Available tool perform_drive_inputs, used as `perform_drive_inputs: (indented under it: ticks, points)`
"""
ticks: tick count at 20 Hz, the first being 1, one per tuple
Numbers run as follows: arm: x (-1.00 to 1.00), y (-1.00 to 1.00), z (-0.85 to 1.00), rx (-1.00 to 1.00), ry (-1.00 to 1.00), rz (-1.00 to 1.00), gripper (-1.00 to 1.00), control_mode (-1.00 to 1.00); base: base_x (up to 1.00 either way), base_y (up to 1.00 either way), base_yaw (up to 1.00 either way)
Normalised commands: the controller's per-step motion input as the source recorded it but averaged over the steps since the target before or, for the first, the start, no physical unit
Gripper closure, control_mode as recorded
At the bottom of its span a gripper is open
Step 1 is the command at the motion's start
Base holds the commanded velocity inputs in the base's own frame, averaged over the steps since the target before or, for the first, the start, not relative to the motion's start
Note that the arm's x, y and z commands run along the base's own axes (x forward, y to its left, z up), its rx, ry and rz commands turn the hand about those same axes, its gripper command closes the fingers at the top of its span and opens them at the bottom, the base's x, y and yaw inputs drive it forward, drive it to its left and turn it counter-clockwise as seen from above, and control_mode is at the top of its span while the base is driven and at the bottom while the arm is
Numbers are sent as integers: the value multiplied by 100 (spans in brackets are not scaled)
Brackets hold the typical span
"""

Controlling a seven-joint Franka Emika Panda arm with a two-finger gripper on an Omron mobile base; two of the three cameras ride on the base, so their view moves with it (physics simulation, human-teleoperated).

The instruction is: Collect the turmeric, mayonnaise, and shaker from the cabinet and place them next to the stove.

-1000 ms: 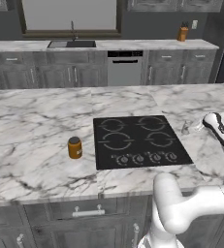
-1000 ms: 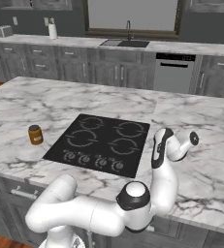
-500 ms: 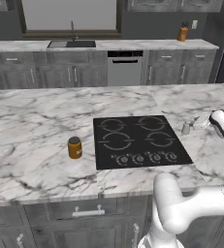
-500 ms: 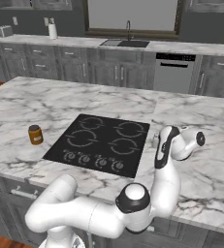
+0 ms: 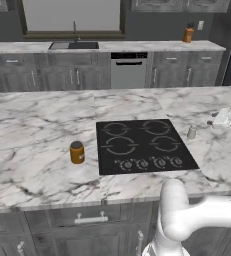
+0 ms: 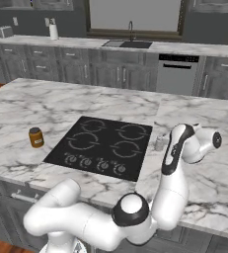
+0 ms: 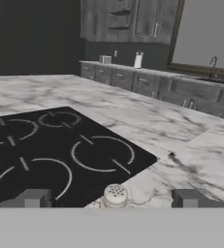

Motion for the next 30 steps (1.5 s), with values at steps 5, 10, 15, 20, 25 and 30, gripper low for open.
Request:
perform_drive_inputs:
  ticks: [5, 10, 15, 20, 25, 30]
  points:
    - [-92, 61, 76, -1, 2, -4, -100, -100, 0, 0, 0]
    - [-67, 86, 73, -5, 16, 0, -100, -100, 0, 0, 0]
    - [-59, 100, 55, -3, 20, 0, -100, -100, 0, 0, 0]
    - [-67, 100, 18, -7, 11, -2, -100, -100, 0, 0, 0]
    - [-80, 100, -9, -12, 0, -6, -100, -100, 0, 0, 0]
    - [-56, 100, -26, -18, 0, -3, -100, -100, 0, 0, 0]
